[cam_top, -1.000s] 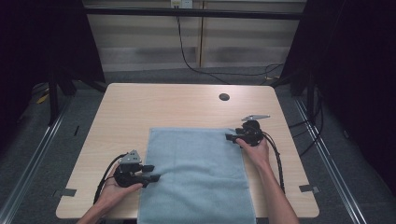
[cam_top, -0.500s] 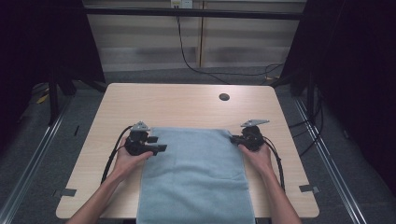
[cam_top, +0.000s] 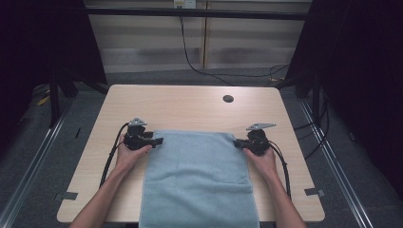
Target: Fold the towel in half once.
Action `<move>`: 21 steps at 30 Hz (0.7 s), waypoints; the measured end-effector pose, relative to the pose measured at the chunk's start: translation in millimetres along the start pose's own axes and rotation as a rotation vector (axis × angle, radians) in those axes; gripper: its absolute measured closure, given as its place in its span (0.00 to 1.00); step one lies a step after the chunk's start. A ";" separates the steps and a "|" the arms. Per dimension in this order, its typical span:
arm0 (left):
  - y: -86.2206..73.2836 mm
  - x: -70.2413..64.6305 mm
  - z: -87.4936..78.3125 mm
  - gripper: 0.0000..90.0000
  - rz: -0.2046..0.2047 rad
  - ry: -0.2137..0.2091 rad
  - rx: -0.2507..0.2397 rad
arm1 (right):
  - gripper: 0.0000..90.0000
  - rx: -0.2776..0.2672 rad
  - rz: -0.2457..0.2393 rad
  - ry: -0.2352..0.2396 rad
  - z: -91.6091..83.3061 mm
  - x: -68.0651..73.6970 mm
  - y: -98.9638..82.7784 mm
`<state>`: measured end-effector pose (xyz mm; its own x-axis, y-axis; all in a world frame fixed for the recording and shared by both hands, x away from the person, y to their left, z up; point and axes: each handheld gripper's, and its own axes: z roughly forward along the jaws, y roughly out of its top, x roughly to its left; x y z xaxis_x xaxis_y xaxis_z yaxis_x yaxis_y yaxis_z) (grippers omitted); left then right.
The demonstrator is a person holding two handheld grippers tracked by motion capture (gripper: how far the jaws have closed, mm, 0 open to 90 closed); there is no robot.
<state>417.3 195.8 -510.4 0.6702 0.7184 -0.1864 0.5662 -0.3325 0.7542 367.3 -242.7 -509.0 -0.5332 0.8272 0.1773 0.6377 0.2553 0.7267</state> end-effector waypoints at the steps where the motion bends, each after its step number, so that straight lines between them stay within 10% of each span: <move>1: -0.4 -2.3 0.8 0.45 0.008 0.004 -0.003 | 0.94 -0.001 0.000 0.001 0.2 0.3 0.0; 8: 0.4 -21.0 4.4 0.86 0.131 -0.049 0.034 | 0.95 0.002 -0.001 0.032 1.5 3.1 0.4; 14: 8.5 -16.8 -13.1 0.94 0.035 -0.135 -0.060 | 0.96 -0.046 0.025 0.072 -9.7 4.2 8.1; 21: 46.7 -20.6 -51.1 0.94 0.050 -0.140 -0.196 | 0.96 -0.217 0.021 0.090 -53.3 3.2 54.3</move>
<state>405.5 196.6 -439.2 0.7626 0.6079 -0.2212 0.4362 -0.2307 0.8698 370.5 -252.9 -433.6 -0.5749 0.7806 0.2453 0.5198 0.1169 0.8462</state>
